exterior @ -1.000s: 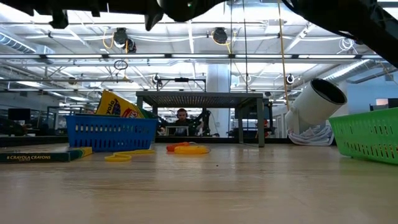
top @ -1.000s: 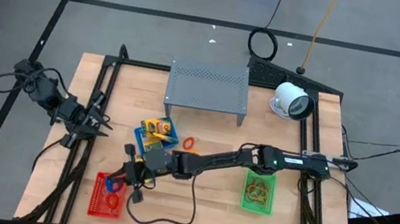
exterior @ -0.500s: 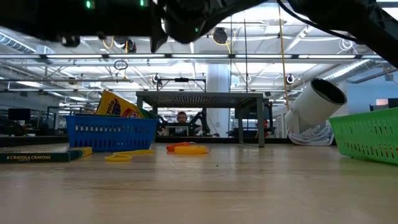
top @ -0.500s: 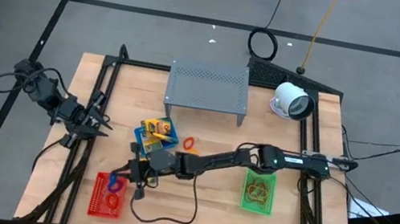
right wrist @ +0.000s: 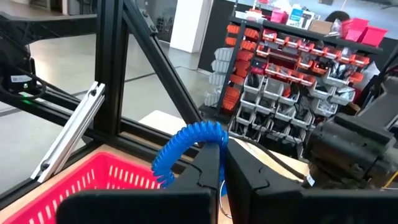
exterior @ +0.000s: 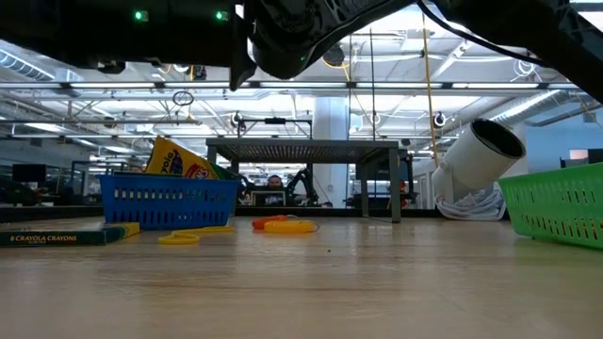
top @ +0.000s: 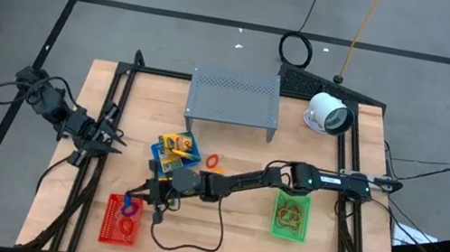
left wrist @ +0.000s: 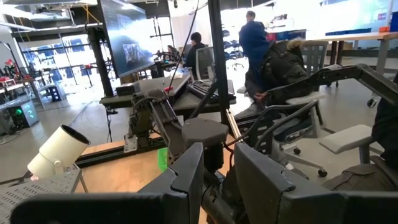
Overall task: Pick & Place Office Desk Supplies
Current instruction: Put the blue spiral keychain into the red bin
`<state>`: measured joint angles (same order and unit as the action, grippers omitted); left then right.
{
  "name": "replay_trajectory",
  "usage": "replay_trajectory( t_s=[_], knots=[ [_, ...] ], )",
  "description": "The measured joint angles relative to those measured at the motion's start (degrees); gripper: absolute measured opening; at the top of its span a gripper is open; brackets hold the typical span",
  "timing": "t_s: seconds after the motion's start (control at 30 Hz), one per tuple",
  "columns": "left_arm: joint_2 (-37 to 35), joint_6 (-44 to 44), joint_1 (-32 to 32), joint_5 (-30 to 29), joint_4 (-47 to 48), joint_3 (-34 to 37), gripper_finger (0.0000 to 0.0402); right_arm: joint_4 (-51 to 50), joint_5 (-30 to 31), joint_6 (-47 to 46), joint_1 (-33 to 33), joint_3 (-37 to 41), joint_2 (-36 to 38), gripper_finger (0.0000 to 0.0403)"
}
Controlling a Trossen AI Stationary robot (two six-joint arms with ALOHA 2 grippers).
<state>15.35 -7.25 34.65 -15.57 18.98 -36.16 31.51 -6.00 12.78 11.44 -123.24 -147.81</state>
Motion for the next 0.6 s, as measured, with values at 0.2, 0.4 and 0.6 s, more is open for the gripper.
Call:
replay_trajectory(
  t_s=[0.2, 0.4, 0.6],
  knots=[
    [0.00, 0.00, 0.00, 0.00, 0.00, 0.00, 0.0102, 0.17, 0.00, -0.04, 0.02, 0.00, 0.00, 0.0000],
    [0.00, 0.00, 0.00, 0.00, 0.00, 0.00, 0.0102, 2.46, -0.03, -0.06, 0.00, -0.11, -1.00, 0.0000],
    [0.14, -0.01, 0.00, 0.00, -0.17, 0.00, 0.0102, 5.39, -1.52, -0.26, 0.24, -0.14, -2.51, 0.0000]
  ],
)
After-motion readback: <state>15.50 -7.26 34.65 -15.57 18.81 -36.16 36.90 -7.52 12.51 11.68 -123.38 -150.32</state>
